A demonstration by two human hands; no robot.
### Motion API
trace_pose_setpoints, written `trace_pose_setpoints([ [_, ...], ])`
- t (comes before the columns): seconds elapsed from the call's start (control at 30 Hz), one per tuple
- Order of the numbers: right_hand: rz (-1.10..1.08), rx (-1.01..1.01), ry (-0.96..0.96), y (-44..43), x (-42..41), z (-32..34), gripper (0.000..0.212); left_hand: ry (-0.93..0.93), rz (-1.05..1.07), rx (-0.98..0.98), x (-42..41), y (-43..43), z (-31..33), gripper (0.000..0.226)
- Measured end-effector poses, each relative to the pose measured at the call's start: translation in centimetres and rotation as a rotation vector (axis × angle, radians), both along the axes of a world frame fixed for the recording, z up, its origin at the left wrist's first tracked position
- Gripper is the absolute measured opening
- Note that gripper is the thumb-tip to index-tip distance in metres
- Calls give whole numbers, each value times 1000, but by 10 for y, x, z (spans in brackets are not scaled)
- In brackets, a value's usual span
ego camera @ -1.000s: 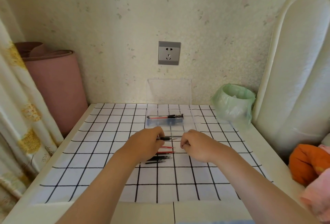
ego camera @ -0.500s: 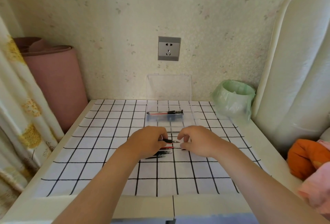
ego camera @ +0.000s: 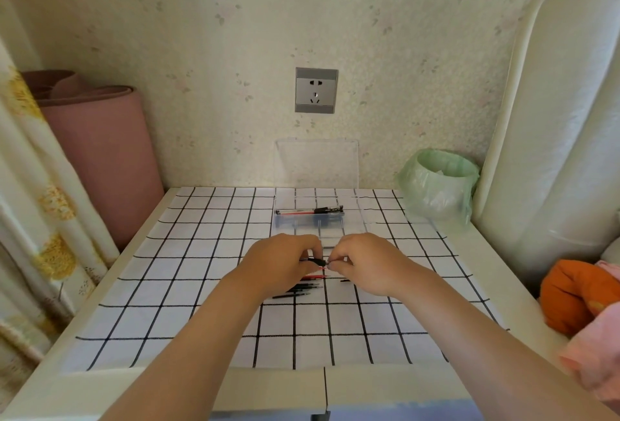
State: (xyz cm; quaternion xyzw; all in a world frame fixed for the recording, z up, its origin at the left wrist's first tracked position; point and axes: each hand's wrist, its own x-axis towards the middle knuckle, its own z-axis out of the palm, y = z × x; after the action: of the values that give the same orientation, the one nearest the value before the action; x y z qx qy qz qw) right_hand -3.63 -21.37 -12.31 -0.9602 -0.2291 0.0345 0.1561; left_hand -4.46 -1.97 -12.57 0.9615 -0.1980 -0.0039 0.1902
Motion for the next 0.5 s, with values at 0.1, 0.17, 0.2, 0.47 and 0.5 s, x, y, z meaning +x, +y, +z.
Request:
trace_pose_setpoints([
  [0.1, -39, 14, -59, 1, 0, 0, 12, 36, 0, -9, 1, -1, -1, 11],
  [0.17, -49, 11, -86, 1, 0, 0, 18, 46, 0, -6, 2, -1, -2, 11],
  [0.2, -48, 22, -85, 1, 0, 1, 24, 45, 1, -5, 2, -1, -2, 12],
  [0.47, -30, 28, -34, 2, 0, 3, 22, 58, 9, -11, 5, 1, -2, 21],
  [0.5, -41, 38, -55, 2, 0, 3, 18, 71, 9, -27, 5, 1, -2, 21],
])
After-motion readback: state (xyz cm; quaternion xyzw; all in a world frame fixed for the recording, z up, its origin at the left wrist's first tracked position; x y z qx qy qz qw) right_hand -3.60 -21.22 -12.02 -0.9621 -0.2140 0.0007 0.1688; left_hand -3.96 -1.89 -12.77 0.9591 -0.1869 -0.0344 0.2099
